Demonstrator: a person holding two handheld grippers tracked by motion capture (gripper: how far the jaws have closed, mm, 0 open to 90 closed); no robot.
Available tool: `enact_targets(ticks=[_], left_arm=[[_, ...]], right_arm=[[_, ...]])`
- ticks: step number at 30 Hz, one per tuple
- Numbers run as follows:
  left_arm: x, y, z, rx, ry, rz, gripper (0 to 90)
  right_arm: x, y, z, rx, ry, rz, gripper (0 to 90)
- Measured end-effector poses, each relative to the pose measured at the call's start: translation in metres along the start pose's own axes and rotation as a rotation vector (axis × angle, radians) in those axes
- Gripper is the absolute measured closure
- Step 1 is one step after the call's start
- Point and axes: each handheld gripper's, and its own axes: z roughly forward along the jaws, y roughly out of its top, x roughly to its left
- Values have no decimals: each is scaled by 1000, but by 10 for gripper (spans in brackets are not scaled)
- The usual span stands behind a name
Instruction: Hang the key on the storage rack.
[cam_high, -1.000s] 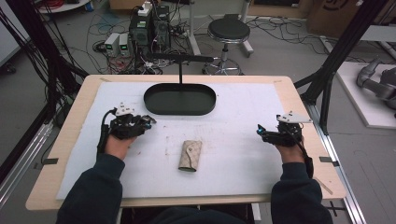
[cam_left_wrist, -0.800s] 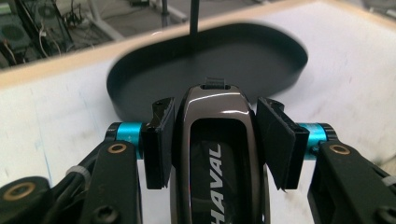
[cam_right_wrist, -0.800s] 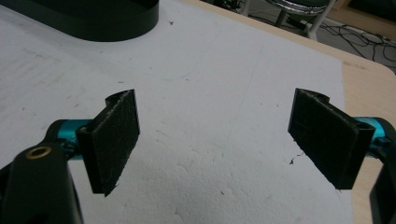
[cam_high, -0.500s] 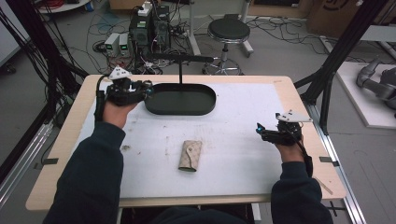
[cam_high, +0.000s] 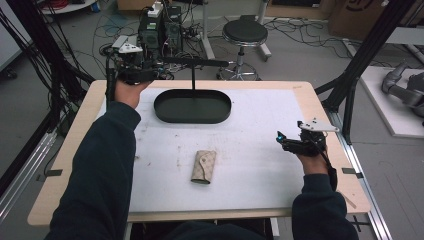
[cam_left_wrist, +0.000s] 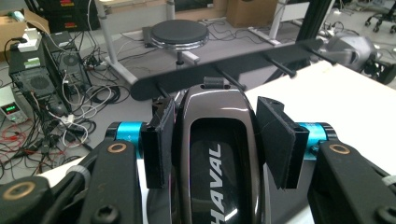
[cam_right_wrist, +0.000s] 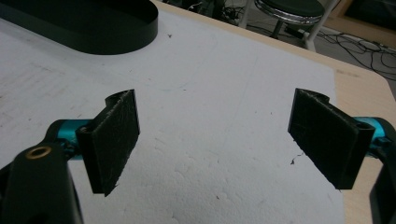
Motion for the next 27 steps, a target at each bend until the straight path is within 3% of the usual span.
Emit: enact_targets(ticks=[7,15,24,27], left_arm=[[12,11,14,-2,21,-10,489],[21,13,22,-19,40,-41,488],[37,-16,24,38,102,-119,488],[38,-28,28,73,111,-116,488]], right_arm=[[1,0,-1,0,6,0,168],[1,-1,-1,3,11,-1,168],[1,-2,-4,4,7,5,168],[1,-2,-4,3,6,3,169]])
